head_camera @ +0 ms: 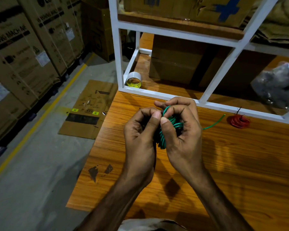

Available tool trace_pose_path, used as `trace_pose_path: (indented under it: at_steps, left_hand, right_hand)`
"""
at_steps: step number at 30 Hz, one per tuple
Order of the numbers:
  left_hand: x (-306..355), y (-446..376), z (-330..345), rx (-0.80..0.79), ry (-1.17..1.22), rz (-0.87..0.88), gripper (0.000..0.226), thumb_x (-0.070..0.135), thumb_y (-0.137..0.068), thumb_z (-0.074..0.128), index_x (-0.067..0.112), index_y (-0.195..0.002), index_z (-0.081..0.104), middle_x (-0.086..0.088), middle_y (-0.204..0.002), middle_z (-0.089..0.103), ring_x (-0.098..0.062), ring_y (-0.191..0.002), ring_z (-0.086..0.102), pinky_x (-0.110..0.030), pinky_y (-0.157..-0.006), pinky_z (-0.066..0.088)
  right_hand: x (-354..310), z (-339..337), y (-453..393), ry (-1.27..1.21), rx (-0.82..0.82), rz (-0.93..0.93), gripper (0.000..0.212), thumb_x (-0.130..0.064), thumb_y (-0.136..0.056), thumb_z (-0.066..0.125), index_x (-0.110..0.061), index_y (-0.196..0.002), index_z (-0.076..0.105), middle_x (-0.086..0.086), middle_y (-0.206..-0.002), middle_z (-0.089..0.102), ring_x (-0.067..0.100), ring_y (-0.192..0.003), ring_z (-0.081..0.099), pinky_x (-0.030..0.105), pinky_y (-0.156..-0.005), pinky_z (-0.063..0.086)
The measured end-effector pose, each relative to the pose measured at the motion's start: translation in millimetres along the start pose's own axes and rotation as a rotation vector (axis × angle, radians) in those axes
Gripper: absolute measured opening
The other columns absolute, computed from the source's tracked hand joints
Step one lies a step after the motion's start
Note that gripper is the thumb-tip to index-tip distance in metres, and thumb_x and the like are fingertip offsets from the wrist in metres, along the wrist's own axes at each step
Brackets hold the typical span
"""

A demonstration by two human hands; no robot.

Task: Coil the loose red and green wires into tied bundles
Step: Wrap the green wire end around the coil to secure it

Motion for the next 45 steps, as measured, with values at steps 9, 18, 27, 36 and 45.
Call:
trace_pose_path:
  at_steps: [9,18,27,36,45]
  left_hand:
    - [-7.5,3.6,2.7,0.005,0.046,-0.059,0.019,0.018,-0.101,0.053,0.001,-0.108,0.056,-0.017,-0.101,0.058,-0.03,-0.1,0.057,-0.038,-0.084,0.051]
    - [-14.8,-0.7,0.5,0.073,0.004,-0.053,0.018,0.022,-0.097,0.051,0.004,-0.101,0.052,-0.017,-0.096,0.05,-0.031,-0.093,0.046,-0.039,-0.075,0.044]
    - [-17.7,-6.0,-4.2,0.064,-0.118,-0.041,0.022,0.023,-0.105,0.048,0.002,-0.1,0.052,-0.016,-0.093,0.054,-0.03,-0.09,0.052,-0.045,-0.077,0.047]
    - [-14.6,-17.2,-10.3,0.019,-0.188,-0.161,0.017,0.018,-0.108,0.044,0.004,-0.109,0.053,-0.015,-0.101,0.055,-0.029,-0.097,0.052,-0.042,-0.078,0.047]
    - [-19.0,-17.5,-10.4,0.0,-0.243,-0.187,0.03,0.019,-0.109,0.044,-0.011,-0.113,0.045,-0.016,-0.104,0.057,-0.029,-0.097,0.056,-0.04,-0.078,0.049]
  right_hand:
    - [4.1,-0.4,2.5,0.013,-0.003,0.022,0.017,-0.019,-0.098,0.056,-0.002,-0.094,0.059,0.011,-0.117,0.048,0.021,-0.124,0.065,0.032,-0.095,0.054]
    - [5.8,0.2,3.5,0.054,-0.017,0.034,0.022,-0.024,-0.1,0.053,-0.003,-0.095,0.057,0.009,-0.116,0.045,0.019,-0.123,0.064,0.024,-0.092,0.051]
    - [14.0,-0.7,8.2,0.034,0.008,0.097,0.009,-0.018,-0.098,0.059,-0.01,-0.095,0.059,0.005,-0.119,0.047,0.018,-0.127,0.062,0.019,-0.093,0.052]
    - [14.7,-15.8,2.7,0.145,-0.296,0.365,0.011,-0.018,-0.099,0.067,-0.026,-0.106,0.066,-0.012,-0.115,0.062,0.007,-0.117,0.061,0.02,-0.094,0.053]
    - [6.6,-11.2,0.4,0.519,-0.174,0.117,0.012,-0.041,-0.091,0.062,-0.033,-0.1,0.06,-0.016,-0.101,0.059,0.01,-0.096,0.06,0.047,-0.08,0.052]
Point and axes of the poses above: each hand's wrist, its own y-axis away from the middle knuckle, its own z-axis out of the palm, x = y × z, the point moved 5 cm from there along -y, towards the middle knuckle
